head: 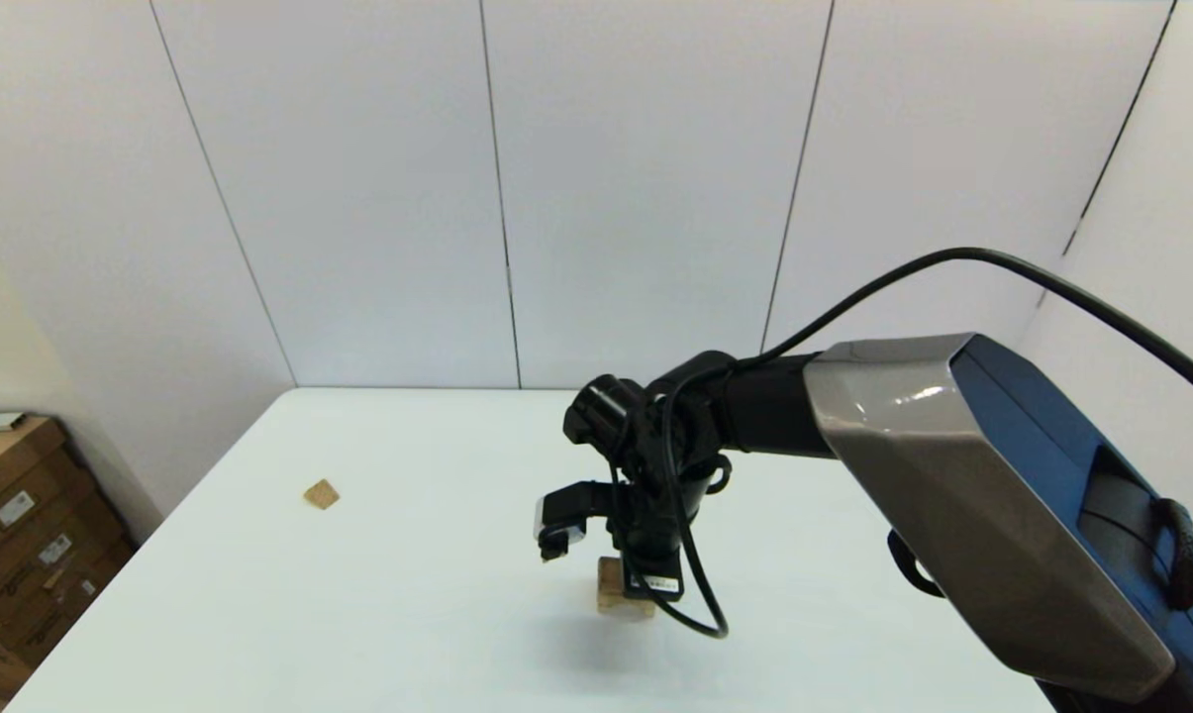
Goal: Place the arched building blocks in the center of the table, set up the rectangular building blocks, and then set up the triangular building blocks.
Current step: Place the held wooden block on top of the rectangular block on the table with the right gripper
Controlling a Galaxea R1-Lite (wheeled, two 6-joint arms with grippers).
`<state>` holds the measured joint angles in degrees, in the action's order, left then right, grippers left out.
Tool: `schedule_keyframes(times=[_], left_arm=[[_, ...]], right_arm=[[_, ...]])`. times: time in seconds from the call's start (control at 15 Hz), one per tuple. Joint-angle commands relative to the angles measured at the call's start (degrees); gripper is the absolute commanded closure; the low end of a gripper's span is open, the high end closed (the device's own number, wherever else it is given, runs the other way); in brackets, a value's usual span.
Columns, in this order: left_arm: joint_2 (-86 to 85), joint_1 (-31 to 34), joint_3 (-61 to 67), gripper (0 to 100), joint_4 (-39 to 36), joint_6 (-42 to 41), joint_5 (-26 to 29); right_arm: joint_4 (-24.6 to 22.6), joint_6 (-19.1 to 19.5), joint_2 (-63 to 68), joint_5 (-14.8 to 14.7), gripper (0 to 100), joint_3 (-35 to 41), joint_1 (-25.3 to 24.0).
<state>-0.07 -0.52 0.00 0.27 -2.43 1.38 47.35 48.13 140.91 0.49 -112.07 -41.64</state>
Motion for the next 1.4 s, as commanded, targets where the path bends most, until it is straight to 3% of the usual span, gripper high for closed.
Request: schedule_keyframes(times=[0.07, 1.4], left_arm=[[0.1, 0.0, 0.0, 0, 0.0, 0.0, 0.0], [0.1, 0.0, 0.0, 0, 0.0, 0.0, 0.0]], right_arm=[[-0.9, 0.4, 0.0, 0.1, 100, 0.0, 0.0], [-0.4, 0.9, 0.0, -0.1, 100, 0.1, 0.2]])
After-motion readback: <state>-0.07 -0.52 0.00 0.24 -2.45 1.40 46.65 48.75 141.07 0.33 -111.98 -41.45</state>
